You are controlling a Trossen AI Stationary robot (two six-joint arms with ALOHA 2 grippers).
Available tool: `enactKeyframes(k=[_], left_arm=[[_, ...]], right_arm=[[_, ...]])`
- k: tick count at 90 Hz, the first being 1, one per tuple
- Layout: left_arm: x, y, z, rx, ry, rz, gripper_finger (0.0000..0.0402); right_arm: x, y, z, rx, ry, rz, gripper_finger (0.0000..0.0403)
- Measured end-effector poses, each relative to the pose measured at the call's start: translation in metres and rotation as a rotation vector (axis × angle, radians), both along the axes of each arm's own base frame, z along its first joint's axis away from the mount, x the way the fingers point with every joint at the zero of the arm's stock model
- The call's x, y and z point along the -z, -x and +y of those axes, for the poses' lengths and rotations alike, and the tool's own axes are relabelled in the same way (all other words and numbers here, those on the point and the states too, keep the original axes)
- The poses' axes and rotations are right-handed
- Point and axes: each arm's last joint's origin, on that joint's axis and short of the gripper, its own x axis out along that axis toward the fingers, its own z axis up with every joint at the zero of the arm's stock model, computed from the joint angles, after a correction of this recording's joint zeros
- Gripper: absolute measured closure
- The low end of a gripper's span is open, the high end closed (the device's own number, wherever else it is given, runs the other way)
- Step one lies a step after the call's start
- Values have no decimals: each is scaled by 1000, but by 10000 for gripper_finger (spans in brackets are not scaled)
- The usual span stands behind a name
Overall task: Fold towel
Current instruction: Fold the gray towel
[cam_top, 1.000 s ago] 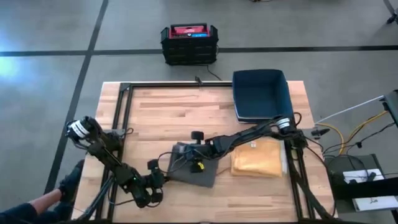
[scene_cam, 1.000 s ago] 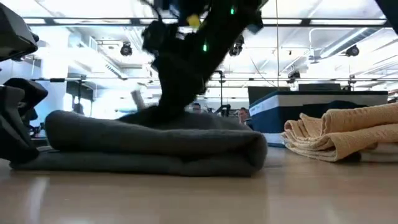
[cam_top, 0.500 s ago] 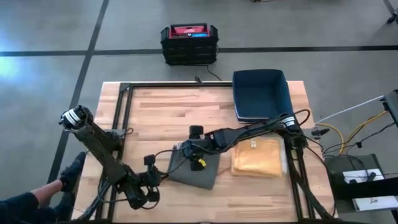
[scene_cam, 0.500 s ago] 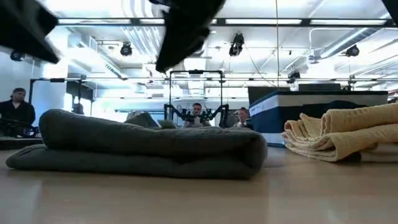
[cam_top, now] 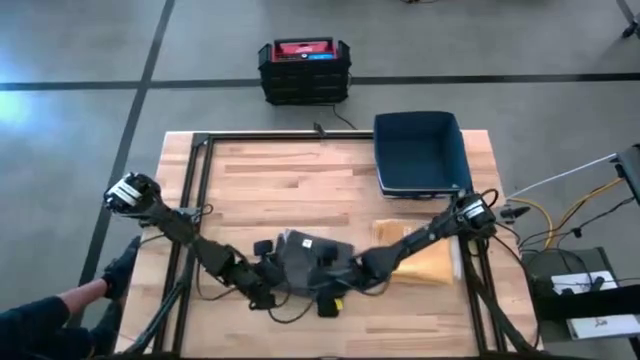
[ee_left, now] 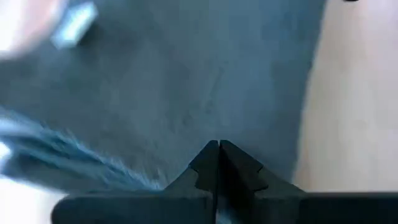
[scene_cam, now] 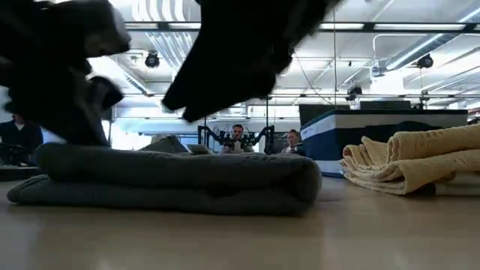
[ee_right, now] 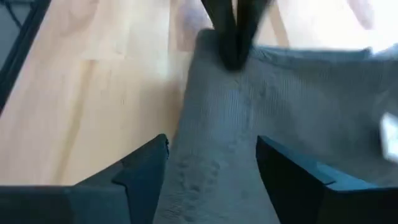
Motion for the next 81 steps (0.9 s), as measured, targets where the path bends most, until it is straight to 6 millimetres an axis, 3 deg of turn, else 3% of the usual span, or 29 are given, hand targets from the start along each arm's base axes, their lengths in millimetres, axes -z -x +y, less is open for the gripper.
enactKeyframes(k=[20,29,38,51,57,65,81], left_arm=[[6,28,-24,-53,90,47,402],[10,38,-31,-76,108,57,402],[-2,43,-35,-81,108,55,402],[-47,34,-39,-62,58,-108,402],[-59,28,-35,-30,-53,-189,402],[-63,16,-18,-50,-200,-233,402],[-27,-5,29,-119,-239,-109,402]], right_arm=[[46,19,1,-5,38,51,218],[48,22,1,-5,39,66,234],[33,20,2,-24,17,73,247],[-29,8,8,-118,-17,-52,255],[-45,5,6,-139,12,-101,255],[-45,-1,-8,-104,67,-109,248],[-17,-14,-47,14,77,-53,232]])
